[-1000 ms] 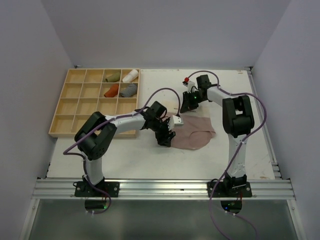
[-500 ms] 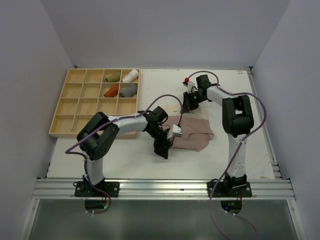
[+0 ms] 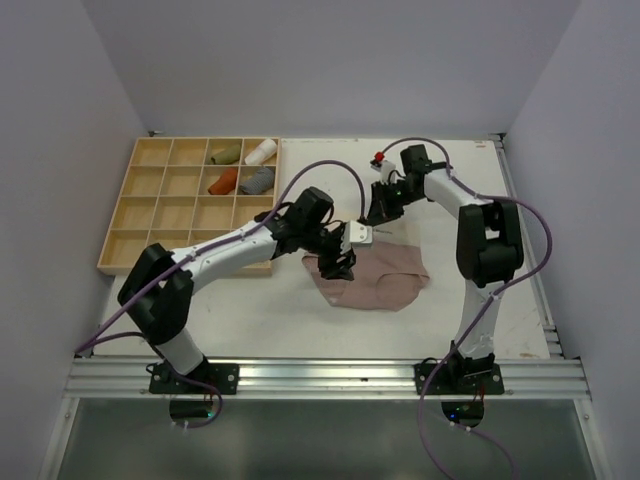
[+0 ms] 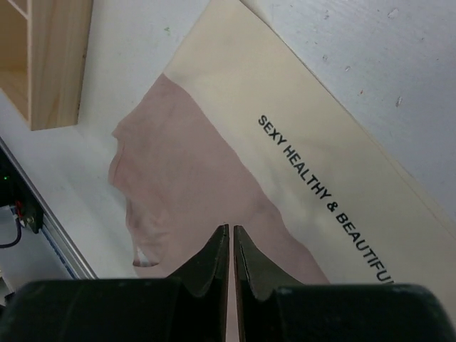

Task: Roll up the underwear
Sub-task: Flatten the underwear

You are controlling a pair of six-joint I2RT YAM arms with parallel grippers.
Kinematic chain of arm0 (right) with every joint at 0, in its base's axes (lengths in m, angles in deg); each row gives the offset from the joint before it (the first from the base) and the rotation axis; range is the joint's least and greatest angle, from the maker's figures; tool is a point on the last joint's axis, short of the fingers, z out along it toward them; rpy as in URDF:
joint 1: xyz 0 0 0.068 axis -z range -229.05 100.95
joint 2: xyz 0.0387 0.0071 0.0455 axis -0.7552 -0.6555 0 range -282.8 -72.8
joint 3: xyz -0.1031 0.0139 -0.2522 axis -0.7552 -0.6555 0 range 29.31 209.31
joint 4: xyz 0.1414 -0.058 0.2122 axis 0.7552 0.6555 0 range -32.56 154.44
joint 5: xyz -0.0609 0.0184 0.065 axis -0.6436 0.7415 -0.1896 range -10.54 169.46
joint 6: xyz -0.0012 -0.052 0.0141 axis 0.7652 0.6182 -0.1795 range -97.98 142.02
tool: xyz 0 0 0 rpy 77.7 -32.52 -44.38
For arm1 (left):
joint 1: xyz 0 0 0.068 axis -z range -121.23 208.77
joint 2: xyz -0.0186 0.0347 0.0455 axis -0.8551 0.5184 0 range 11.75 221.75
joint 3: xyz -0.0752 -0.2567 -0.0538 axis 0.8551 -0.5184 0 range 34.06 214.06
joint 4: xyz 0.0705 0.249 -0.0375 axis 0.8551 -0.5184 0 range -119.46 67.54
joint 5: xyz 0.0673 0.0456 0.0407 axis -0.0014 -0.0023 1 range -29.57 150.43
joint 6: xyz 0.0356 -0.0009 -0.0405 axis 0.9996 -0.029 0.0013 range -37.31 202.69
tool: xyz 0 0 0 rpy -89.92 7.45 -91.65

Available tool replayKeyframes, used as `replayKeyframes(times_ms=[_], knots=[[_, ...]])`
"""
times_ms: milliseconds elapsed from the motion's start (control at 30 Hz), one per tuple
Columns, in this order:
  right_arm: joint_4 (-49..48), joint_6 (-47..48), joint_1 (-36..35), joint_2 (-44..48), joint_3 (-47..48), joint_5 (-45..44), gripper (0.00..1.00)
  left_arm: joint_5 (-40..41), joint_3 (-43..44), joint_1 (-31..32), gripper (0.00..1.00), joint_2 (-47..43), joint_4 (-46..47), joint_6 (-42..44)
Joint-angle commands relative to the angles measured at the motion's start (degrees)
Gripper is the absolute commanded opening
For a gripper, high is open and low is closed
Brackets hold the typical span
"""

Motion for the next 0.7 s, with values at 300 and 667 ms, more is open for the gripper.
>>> replayKeyframes(times_ms=[300,667], knots=[[6.3,3.6,6.0,-0.8,-2.5,-3.4,0.05,0.6,13.9,8.9,0.45,20.0,9.8,-5.2],[6.6,4.0,6.2,-7.9,0.6,-7.8,0.01,-3.4,16.7,14.1,0.4,28.9,-0.8,2.0]])
